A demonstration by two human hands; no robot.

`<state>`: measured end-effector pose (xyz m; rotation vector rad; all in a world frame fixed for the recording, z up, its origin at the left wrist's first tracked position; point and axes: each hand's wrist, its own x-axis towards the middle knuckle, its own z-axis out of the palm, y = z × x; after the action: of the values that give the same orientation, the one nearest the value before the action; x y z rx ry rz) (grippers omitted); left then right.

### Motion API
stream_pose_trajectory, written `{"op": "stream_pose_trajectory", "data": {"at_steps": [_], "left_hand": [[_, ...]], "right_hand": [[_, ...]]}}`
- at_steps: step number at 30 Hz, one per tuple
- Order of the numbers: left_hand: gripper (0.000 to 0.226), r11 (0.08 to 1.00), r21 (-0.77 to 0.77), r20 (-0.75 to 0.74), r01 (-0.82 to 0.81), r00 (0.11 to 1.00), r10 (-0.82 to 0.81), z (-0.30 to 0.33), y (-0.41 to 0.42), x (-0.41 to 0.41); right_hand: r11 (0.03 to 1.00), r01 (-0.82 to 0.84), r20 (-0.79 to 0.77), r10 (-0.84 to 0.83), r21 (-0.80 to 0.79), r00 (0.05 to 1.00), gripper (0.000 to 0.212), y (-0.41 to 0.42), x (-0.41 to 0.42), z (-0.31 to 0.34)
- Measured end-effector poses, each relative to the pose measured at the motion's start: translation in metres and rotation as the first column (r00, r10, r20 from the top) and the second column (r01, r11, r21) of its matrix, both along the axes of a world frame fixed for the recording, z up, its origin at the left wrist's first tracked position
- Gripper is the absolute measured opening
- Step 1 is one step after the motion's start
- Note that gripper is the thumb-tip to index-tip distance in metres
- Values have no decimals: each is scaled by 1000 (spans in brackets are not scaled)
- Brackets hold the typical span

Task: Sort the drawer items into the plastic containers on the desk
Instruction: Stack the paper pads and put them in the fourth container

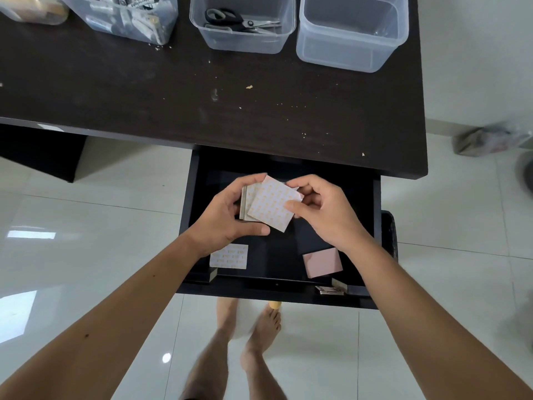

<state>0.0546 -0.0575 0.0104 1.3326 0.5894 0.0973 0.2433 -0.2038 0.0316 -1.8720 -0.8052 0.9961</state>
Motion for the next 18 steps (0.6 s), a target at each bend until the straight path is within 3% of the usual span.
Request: {"op": "stream_pose_trajectory", "data": {"at_steps": [3,5,10,13,16,18], "left_hand": [[108,1000,12,9,23,1000,-23,2,2,-3],[102,999,32,0,26,1000,-26,3,3,-6],[84,999,42,-79,8,997,-4,-1,5,-17],[83,999,45,-118,28,993,-22,-6,4,-22],[83,999,42,-134,29,991,-24,-12,0,-22],[83,1000,22,-142,19,990,-16,-16,-4,-21]], "right_hand": [[1000,-25,73,25,4,997,36,9,-6,-1],[1000,-5,111,4,3,994,38,15,-10,-1],[999,41,39,-40,-16,998,33,18,-12,-7],[996,82,139,-78,-25,987,29,12,-5,-19],[994,68,331,-37,-84,943,46,5,7,-39],[990,30,364,23,-137,931,64,3,13,-54]]}}
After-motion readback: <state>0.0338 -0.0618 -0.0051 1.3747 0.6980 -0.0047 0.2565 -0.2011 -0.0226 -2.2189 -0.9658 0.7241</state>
